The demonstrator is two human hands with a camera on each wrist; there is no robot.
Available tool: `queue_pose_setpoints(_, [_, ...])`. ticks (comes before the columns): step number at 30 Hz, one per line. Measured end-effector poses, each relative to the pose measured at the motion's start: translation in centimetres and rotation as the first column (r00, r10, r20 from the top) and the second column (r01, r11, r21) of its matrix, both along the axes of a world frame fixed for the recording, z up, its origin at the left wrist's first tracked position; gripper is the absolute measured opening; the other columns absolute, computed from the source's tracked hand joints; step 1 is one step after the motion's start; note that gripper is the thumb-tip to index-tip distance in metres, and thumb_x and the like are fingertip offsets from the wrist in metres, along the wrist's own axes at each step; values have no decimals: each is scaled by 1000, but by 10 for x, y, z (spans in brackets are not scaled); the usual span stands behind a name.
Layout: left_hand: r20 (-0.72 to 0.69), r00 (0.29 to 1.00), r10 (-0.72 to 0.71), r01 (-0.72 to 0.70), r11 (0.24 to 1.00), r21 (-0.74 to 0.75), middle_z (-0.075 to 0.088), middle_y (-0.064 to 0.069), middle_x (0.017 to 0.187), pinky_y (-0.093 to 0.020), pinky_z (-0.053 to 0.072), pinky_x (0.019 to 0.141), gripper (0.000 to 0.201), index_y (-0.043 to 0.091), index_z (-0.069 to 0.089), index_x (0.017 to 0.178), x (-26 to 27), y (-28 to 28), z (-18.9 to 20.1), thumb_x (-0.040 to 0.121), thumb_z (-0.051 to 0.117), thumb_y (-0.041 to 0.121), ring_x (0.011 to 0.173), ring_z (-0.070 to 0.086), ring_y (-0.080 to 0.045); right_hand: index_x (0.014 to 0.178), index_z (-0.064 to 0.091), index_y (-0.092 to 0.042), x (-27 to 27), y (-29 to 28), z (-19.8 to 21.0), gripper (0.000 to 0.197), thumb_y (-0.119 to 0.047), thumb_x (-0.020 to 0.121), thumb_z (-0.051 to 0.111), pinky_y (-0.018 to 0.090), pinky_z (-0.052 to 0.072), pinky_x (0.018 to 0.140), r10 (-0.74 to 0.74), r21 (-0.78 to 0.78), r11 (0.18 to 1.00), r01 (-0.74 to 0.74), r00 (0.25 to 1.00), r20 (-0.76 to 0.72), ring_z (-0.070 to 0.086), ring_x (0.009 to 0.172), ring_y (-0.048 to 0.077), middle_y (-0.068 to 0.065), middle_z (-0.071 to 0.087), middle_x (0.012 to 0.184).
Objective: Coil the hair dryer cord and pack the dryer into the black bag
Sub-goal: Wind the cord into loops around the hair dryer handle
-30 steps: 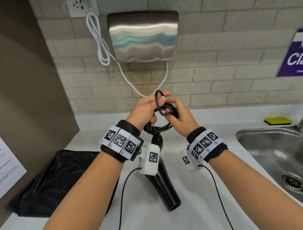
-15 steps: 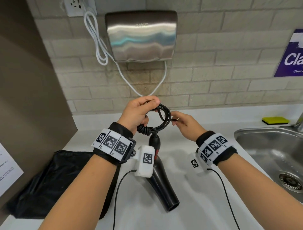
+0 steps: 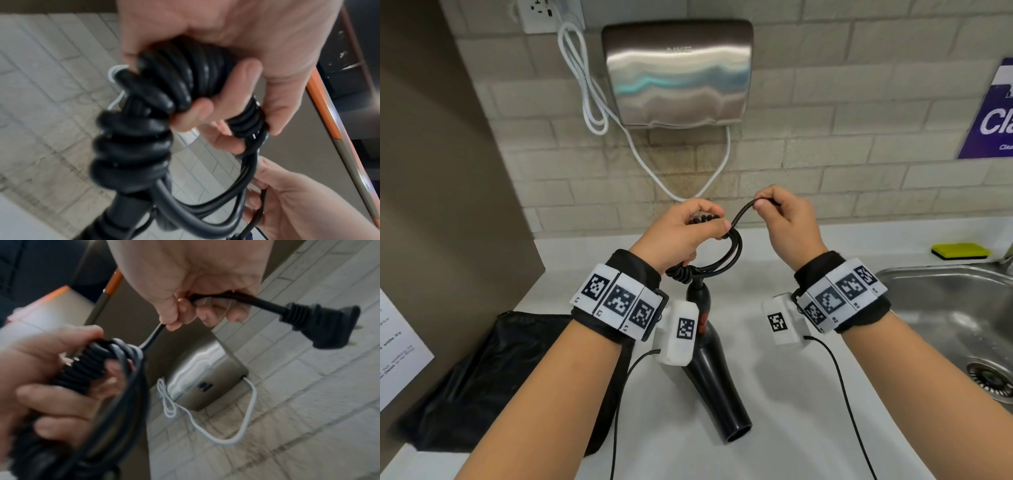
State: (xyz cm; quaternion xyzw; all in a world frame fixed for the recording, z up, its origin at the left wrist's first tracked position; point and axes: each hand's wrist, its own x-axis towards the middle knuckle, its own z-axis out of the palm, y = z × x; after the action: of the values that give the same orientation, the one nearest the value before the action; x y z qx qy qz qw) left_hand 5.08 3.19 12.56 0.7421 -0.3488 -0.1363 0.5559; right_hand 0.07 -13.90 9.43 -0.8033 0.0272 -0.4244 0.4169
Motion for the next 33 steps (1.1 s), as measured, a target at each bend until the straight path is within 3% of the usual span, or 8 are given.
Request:
queue_pose_setpoints(5, [49, 996, -74, 67, 990, 127, 65, 2, 88, -13, 29, 39, 16, 29, 64, 102, -6, -3, 2, 89, 59, 23, 31, 36, -1, 78, 56, -16, -10, 18, 13, 10, -18, 81, 47, 20, 40, 67, 88, 33, 995, -94, 983, 160, 46, 65, 0, -12, 51, 67])
queue_pose_setpoints(9, [-3, 999, -46, 46, 998, 50, 61, 6, 75, -9, 27, 36, 12, 22, 67, 96, -10, -5, 1, 88, 59, 18, 33, 41, 1, 77, 55, -22, -14, 21, 15, 13, -13, 83, 47, 7, 37, 62, 202, 43, 976, -215, 958, 204, 47, 61, -7, -17, 53, 64])
queue_pose_setpoints(13, [-98, 995, 15, -25, 994, -110, 67, -1, 83, -15, 24, 38, 10, 19, 70, 89, -5, 1, -2, 86, 62, 16, 53, 38, -18, 80, 52, -27, -10, 6, 0, 17, -19, 86, 39, 13, 37, 57, 262, 66, 962, -266, 963, 60, 42, 56, -2, -11, 45, 65])
queue_pose_setpoints(17, [-128, 992, 14, -37, 983, -181, 68, 2, 78, -14, 24, 36, 15, 20, 70, 93, -4, 4, -4, 89, 58, 12, 37, 30, -6, 81, 56, -28, -7, -16, -22, 20, -15, 90, 43, 22, 36, 79, 137, -119, 981, -154, 980, -144, 48, 82, 8, -10, 52, 78])
queue_pose_setpoints(19, [-151, 988, 30, -62, 975, -215, 67, 3, 73, -14, 25, 35, 17, 18, 69, 100, -3, 5, -5, 89, 57, 12, 34, 28, -5, 87, 64, -17, -5, -24, -32, 19, -7, 92, 48, 22, 32, 86, 25, -256, 962, -96, 963, -269, 44, 95, 13, -7, 52, 91])
queue_pose_setpoints(21, [-159, 986, 57, -92, 971, -222, 67, -1, 77, -14, 26, 35, 19, 17, 68, 104, -1, 5, -5, 89, 58, 13, 34, 27, -6, 88, 65, -9, -7, -25, -37, 18, -2, 91, 49, 22, 38, 89, 35, -200, 974, -107, 942, -335, 47, 96, 15, 0, 48, 98])
queue_pose_setpoints(27, [-215, 964, 156, -202, 955, -216, 69, 5, 79, -15, 26, 35, 8, 23, 70, 89, 3, 1, -3, 87, 63, 19, 32, 29, -7, 76, 59, -23, -14, -10, -22, 33, 5, 89, 47, 22, 54, 70, 181, 97, 981, -170, 976, -121, 58, 78, 20, -3, 56, 80])
queue_pose_setpoints(33, [-209, 965, 156, -202, 954, -220, 68, 3, 82, -16, 27, 35, 11, 22, 69, 96, -1, -5, -2, 87, 63, 20, 34, 29, -8, 77, 57, -13, -25, 15, 3, 29, 8, 90, 43, 26, 58, 62, 370, 268, 885, -381, 924, 96, 64, 60, 6, 1, 59, 70])
